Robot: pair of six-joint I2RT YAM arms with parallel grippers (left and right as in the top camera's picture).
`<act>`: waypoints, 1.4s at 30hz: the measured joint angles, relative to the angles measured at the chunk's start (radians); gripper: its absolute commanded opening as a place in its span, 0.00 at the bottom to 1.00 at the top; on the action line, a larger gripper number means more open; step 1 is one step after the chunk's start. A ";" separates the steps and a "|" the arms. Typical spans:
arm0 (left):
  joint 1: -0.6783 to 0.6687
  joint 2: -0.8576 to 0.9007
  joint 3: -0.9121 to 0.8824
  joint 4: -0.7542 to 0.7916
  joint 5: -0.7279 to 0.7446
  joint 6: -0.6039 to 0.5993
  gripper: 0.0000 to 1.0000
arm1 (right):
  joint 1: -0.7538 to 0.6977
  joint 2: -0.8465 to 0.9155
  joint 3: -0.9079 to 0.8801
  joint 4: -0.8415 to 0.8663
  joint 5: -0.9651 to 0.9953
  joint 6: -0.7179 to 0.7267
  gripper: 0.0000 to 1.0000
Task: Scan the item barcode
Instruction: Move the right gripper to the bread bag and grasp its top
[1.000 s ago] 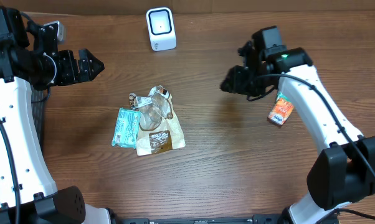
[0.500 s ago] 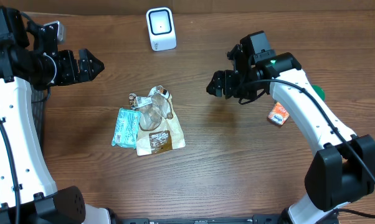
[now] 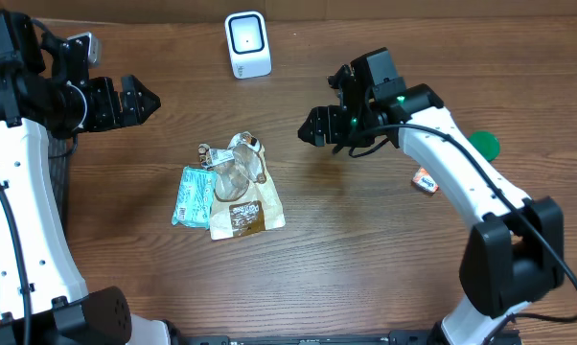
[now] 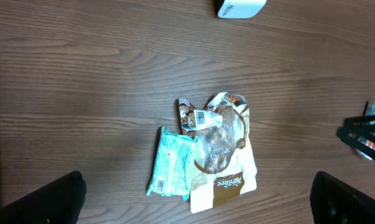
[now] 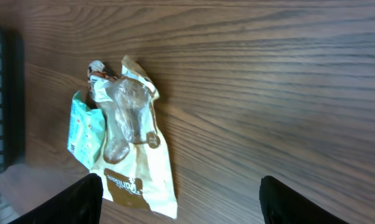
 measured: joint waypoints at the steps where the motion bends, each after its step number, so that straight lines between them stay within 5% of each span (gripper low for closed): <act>1: 0.000 0.000 0.000 0.000 0.000 0.000 1.00 | 0.000 0.011 0.000 0.016 -0.013 0.003 0.76; 14: 0.000 0.000 0.000 0.000 0.000 0.000 1.00 | 0.079 0.198 0.000 0.250 -0.143 0.082 0.74; 39: 0.000 0.000 0.000 0.000 0.000 0.000 1.00 | 0.217 0.359 0.002 0.312 -0.241 0.093 0.73; 42: 0.000 0.000 0.000 0.000 0.000 0.000 1.00 | 0.229 0.362 0.002 0.310 -0.248 0.100 0.61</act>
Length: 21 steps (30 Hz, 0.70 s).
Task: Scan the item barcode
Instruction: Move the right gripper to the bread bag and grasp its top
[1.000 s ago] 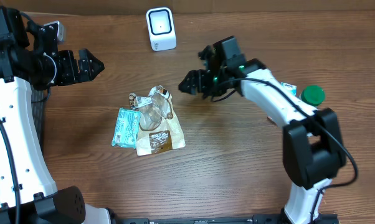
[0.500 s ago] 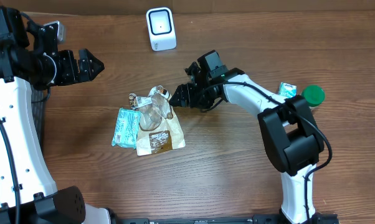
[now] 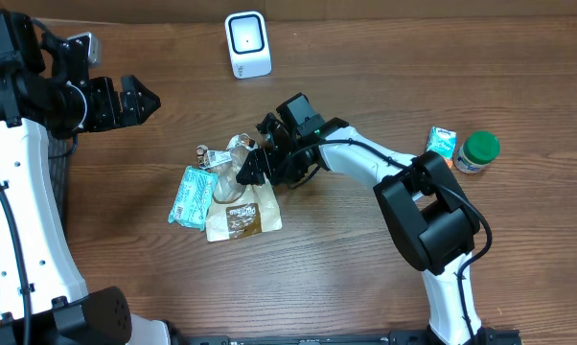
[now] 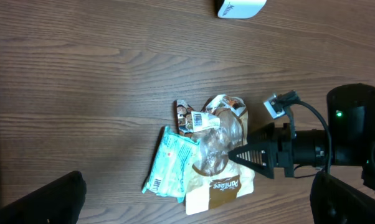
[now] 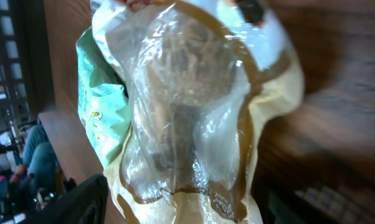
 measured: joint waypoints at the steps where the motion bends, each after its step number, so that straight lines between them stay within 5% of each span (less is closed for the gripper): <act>1: 0.000 0.000 0.000 0.000 0.000 0.000 1.00 | 0.003 0.002 0.000 -0.003 0.000 0.002 0.55; 6: 0.000 0.000 0.000 0.000 0.000 0.000 1.00 | 0.005 0.015 0.000 -0.012 -0.006 0.016 0.40; 11: 0.000 0.000 0.000 0.000 0.000 0.000 1.00 | 0.005 0.029 0.000 -0.008 0.010 0.018 0.04; 21: 0.000 0.000 0.000 0.000 0.005 -0.032 1.00 | -0.043 0.041 0.000 -0.092 -0.020 -0.011 0.04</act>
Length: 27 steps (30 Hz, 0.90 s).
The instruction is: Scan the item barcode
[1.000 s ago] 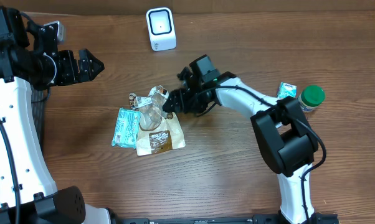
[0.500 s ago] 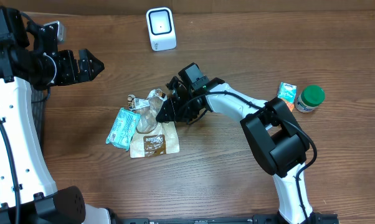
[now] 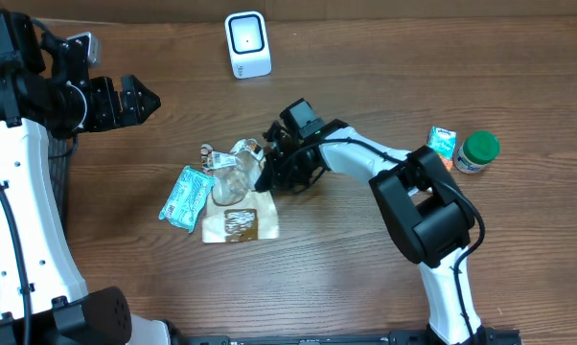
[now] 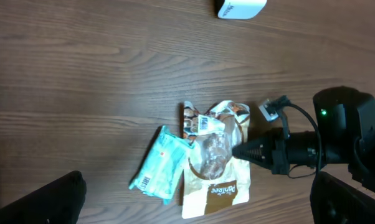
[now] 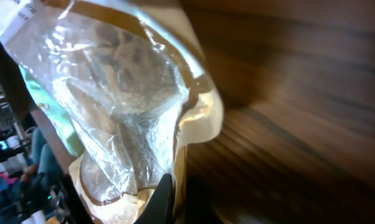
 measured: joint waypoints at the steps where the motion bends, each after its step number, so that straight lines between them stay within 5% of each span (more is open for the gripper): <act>1: 0.000 0.000 0.000 0.000 0.004 -0.019 0.99 | -0.014 -0.003 0.000 -0.023 -0.003 -0.016 0.04; 5: 0.000 0.000 0.000 -0.005 0.015 -0.102 0.95 | -0.090 -0.034 -0.001 -0.123 0.006 -0.100 0.04; 8: 0.000 0.000 0.000 -0.010 0.033 -0.143 0.29 | -0.150 -0.060 -0.001 -0.186 0.013 -0.156 0.04; 9: -0.002 0.000 0.000 -0.010 0.038 -0.152 0.11 | -0.171 -0.066 -0.001 -0.202 0.016 -0.174 0.04; 10: -0.005 0.000 0.000 -0.009 0.041 -0.158 0.04 | -0.179 -0.067 -0.001 -0.209 0.016 -0.182 0.04; 27: -0.397 -0.002 -0.464 0.406 -0.004 -0.317 0.04 | -0.203 -0.069 -0.001 -0.225 0.031 -0.229 0.04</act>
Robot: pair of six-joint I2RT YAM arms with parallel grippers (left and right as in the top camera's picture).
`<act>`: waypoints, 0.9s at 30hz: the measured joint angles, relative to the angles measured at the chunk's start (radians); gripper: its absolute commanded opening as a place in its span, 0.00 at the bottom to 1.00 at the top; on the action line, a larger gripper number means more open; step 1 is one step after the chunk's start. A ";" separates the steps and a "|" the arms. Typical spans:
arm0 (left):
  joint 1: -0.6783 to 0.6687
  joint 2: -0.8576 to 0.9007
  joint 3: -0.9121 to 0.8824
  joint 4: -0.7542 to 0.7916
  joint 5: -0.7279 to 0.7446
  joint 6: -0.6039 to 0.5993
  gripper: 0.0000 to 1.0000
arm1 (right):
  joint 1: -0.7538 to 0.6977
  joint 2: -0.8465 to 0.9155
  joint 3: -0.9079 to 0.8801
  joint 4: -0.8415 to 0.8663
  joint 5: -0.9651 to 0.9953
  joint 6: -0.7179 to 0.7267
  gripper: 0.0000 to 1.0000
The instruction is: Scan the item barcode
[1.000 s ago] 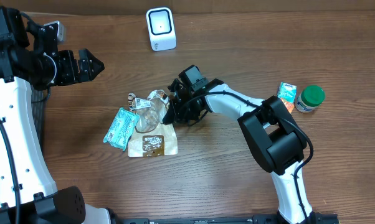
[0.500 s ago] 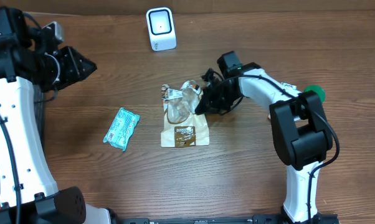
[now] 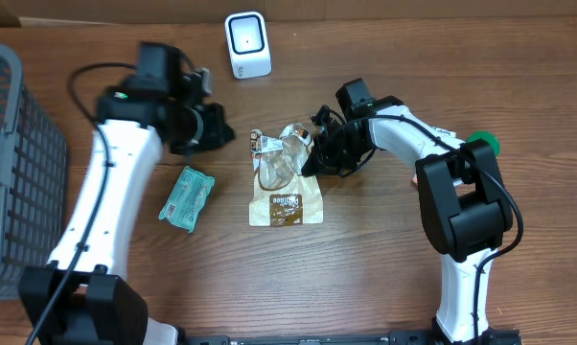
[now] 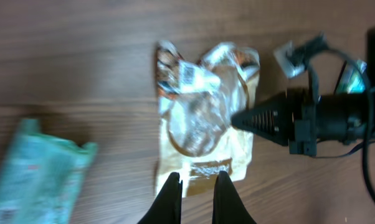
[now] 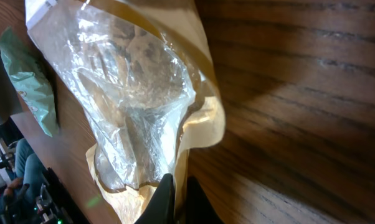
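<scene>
A tan snack bag [image 3: 287,182] with a clear window lies flat mid-table, a white barcode label [image 4: 190,73] at its top. My right gripper [image 3: 312,161] is low at the bag's right edge. In the right wrist view the right gripper [image 5: 175,193] is shut on the edge of the bag [image 5: 131,93]. My left gripper [image 3: 221,134] hovers just left of the bag. Seen from the left wrist, my left gripper [image 4: 195,186] has a narrow gap and holds nothing, above the bag [image 4: 203,118]. The white scanner [image 3: 247,43] stands at the back.
A teal packet [image 3: 186,196] lies left of the bag, apart from it. A grey mesh basket [image 3: 6,163] fills the far left. A green-lidded jar [image 3: 485,144] stands at the right behind my right arm.
The bag has shifted right with my right gripper still shut on its edge. My left arm has come from the far left to beside the bag, its fingers now close together.
My right gripper was open, above the table right of the pile. Then it was low at the bag, still open. Then it was shut on the bag's right edge and the teal packet lay further left. Now the bag lies clear of the packet.
</scene>
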 measured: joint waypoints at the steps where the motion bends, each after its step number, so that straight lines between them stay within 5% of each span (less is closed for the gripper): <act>1: -0.017 0.000 -0.021 0.019 -0.002 -0.015 0.04 | 0.000 0.000 0.000 0.001 0.000 0.000 0.04; 11: -0.138 0.000 -0.328 0.316 -0.013 -0.241 0.04 | 0.000 0.000 0.000 0.001 0.000 0.001 0.04; 27: -0.140 0.248 -0.354 0.526 0.007 -0.323 0.04 | 0.000 0.000 0.000 0.002 0.000 0.000 0.04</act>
